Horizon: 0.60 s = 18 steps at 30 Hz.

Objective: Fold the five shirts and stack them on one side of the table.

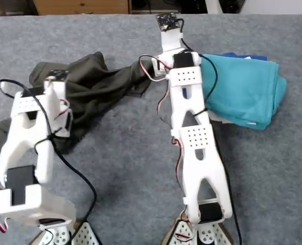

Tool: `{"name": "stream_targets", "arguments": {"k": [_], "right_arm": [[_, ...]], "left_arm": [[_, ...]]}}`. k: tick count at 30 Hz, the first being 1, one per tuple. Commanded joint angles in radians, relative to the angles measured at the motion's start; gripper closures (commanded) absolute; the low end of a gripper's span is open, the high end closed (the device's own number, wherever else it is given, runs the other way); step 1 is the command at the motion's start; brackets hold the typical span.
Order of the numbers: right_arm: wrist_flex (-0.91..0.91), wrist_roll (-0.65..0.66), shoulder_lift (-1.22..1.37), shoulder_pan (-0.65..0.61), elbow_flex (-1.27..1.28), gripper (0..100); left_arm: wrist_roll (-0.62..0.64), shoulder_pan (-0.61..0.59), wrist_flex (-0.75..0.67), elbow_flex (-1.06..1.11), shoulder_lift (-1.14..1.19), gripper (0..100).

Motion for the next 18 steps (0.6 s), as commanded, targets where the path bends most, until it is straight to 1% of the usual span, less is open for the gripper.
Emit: {"name": "stream_targets", "arguments": {"k": [1,4,5,8,11,13,15,18], "right_arm": [[-0.012,0.008,-0.045,-0.015,-0.048,99.7],[-0.012,0.009,-0.044,-0.015,-0.050,99.7],[-0.012,0.009,-0.042,-0.015,-0.050,99.7],[-0.012,0.009,-0.042,-0.015,-0.050,99.7],[-0.012,0.009,-0.041,-0.016,-0.050,99.7],[-0.014,0.011,-0.039,-0.021,-0.050,99.7],[-0.014,0.034,-0.036,-0.031,-0.050,99.7],[-0.014,0.074,-0.035,-0.059,-0.042,99.7]], "left_arm": [[-0.012,-0.086,-0.123,-0.012,0.064,98],[-0.012,-0.127,-0.169,-0.032,0.122,98],[-0.012,-0.141,-0.155,-0.058,0.128,98],[-0.005,-0.187,-0.048,-0.206,0.124,98],[-0.003,-0.229,0.064,-0.414,0.131,98],[0.018,-0.253,0.114,-0.554,0.134,98],[0.057,-0.273,0.121,-0.661,0.137,98],[0.098,-0.282,0.109,-0.732,0.168,98]]}}
